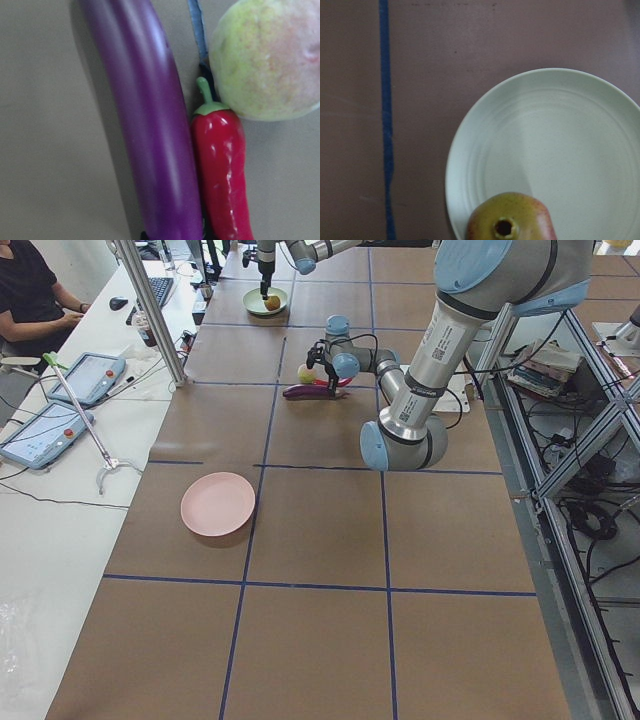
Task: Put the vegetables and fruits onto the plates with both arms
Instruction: 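Grasp purple eggplant with left gripper while right gripper releases pomegranate, then carry eggplant to pink plate with left gripper while right reaches for guava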
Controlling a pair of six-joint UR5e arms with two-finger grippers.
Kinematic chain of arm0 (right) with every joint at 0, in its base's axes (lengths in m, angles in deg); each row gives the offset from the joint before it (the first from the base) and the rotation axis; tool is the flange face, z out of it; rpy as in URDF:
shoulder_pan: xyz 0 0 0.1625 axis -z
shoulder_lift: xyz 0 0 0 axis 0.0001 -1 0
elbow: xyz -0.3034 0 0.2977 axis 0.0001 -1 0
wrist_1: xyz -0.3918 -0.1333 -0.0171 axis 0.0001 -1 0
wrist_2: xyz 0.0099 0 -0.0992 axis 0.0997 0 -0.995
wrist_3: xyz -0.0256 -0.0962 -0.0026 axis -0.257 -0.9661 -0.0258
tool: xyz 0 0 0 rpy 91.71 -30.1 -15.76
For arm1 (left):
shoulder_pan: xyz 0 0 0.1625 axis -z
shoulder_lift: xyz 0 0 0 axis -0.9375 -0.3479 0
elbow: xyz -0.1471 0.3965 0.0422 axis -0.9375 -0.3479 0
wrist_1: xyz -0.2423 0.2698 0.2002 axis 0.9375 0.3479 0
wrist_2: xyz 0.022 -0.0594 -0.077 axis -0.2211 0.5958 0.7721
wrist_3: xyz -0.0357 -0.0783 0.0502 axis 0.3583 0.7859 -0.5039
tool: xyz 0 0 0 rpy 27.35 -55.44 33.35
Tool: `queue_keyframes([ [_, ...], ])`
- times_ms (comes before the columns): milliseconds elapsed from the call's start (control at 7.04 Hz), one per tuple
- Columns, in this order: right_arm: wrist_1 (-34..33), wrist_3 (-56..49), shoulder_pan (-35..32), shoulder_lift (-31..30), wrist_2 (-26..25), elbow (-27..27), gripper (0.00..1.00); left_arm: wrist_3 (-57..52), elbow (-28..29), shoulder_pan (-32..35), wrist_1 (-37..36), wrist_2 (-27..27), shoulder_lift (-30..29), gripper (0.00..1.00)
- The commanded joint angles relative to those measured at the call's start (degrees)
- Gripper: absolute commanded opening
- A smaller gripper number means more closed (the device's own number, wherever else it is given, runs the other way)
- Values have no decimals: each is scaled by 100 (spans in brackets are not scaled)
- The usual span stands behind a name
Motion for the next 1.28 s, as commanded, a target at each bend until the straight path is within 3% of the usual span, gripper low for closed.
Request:
queue_keyframes([
  [0,-7,1066,231,5,631,701,100,14,-305,541,119,26,118,0],
  [284,46,2606,960,22,582,1318,100,66,-658,1270,127,26,626,0],
  [568,55,3758,1707,153,223,1739,100,49,-659,2035,57,61,1189,0],
  [852,46,4543,2279,267,-129,2031,100,-230,-136,2668,48,105,1411,0],
  [1136,20,5368,2841,740,-584,1988,100,-1290,872,3345,74,359,1342,0],
])
